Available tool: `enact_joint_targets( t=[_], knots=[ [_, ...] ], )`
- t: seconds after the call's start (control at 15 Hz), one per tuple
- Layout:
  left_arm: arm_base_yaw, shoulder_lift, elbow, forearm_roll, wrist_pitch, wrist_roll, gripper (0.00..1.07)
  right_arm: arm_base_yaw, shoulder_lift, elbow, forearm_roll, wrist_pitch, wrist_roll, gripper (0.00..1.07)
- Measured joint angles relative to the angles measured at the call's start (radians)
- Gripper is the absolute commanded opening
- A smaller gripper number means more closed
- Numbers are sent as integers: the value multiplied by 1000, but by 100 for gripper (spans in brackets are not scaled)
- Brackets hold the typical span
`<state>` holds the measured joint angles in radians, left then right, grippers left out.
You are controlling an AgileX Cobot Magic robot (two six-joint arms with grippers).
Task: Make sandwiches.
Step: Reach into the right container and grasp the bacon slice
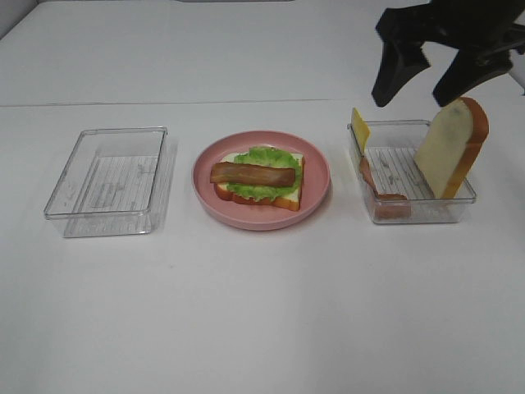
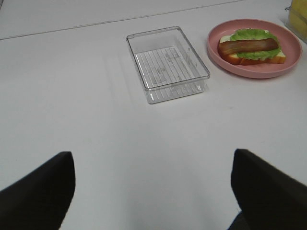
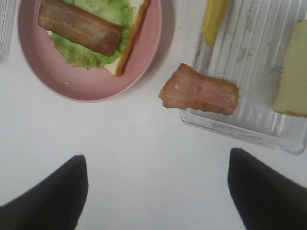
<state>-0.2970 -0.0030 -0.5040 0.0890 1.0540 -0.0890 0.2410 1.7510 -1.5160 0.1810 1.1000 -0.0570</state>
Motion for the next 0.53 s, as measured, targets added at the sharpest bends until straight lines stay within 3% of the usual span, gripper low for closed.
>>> enact_joint_targets(
  t=[0.13,0.33,0.53],
  knots=[
    [0,-1,0,0,0,0,84,18,65,-32,4,0,27,75],
    [0,-1,0,0,0,0,84,18,180,-65,-3,0,69,64],
    [0,-2,0,0,0,0,84,18,256,-75,1,-3,69,63]
  ],
)
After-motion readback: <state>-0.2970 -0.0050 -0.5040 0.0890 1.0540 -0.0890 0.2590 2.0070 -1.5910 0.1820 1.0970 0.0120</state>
